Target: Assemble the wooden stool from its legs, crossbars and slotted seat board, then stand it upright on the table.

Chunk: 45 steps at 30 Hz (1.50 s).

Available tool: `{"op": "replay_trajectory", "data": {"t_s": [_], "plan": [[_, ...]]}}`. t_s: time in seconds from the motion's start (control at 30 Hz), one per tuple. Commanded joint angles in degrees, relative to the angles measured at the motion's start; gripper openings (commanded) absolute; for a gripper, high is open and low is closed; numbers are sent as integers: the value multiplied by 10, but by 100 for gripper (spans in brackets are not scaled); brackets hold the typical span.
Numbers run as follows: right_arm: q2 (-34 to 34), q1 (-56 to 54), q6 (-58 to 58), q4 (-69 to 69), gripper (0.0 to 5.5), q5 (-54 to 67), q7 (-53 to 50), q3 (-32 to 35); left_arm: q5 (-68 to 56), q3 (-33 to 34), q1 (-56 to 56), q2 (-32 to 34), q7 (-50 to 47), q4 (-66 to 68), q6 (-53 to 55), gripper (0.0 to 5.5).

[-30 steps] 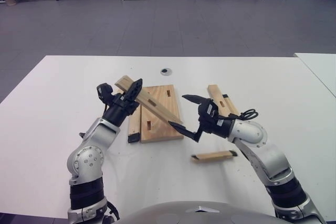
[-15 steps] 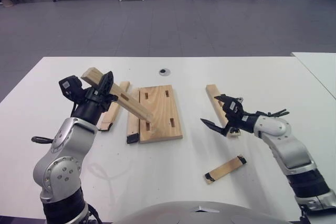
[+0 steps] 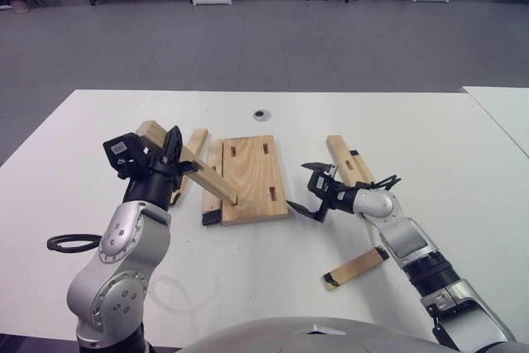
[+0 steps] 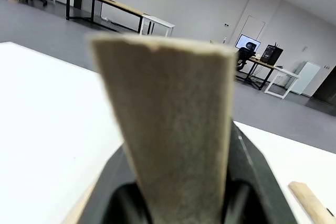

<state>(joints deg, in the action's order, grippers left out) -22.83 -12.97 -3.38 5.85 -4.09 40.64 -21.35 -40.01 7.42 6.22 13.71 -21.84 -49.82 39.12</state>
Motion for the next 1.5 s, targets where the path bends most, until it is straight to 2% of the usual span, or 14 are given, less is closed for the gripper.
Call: {"op": "replay_trajectory", "data": {"t_s": [0.03,0.17,0.27,0.37,0.43,0.57,0.6,0.73,0.83,0.97,1.07,1.2,1.3,1.5], "plan": [[19,16,-34,-60,540,54,42,-5,63,-78,60,26,42,58,30,101],[-8,32,-54,-101,540,85,79,7,111,-118,29,16,85,109,-2,101],[-39,23,-49,-85,540,77,58,56,144,-125,17,2,101,157,-25,101],[-77,25,-53,-89,540,79,52,100,186,-164,5,7,121,199,-24,101],[-89,28,-59,-92,540,80,49,113,212,-186,-13,13,129,199,-25,101],[-94,32,-64,-99,540,88,42,131,217,-178,-82,-3,137,169,-41,101],[-105,36,-74,-113,540,101,54,142,211,-176,-105,-8,138,154,-34,141],[-170,49,-137,-182,540,176,138,178,188,-169,-127,0,168,104,23,210],[-285,88,-198,-254,540,246,263,206,175,-165,-106,37,200,53,95,250],[-386,124,-238,-302,540,315,384,232,105,-105,-95,15,214,18,167,324],[-396,122,-209,-301,540,271,401,174,22,-37,-105,-32,200,-1,219,380],[-366,101,-150,-247,540,168,398,65,-64,18,-125,-70,189,9,252,452],[-343,94,-120,-213,488,131,394,25,-103,36,-134,-64,188,16,262,496],[-317,83,-56,-142,386,69,369,-6,-150,49,-139,-71,170,48,262,499]]}}
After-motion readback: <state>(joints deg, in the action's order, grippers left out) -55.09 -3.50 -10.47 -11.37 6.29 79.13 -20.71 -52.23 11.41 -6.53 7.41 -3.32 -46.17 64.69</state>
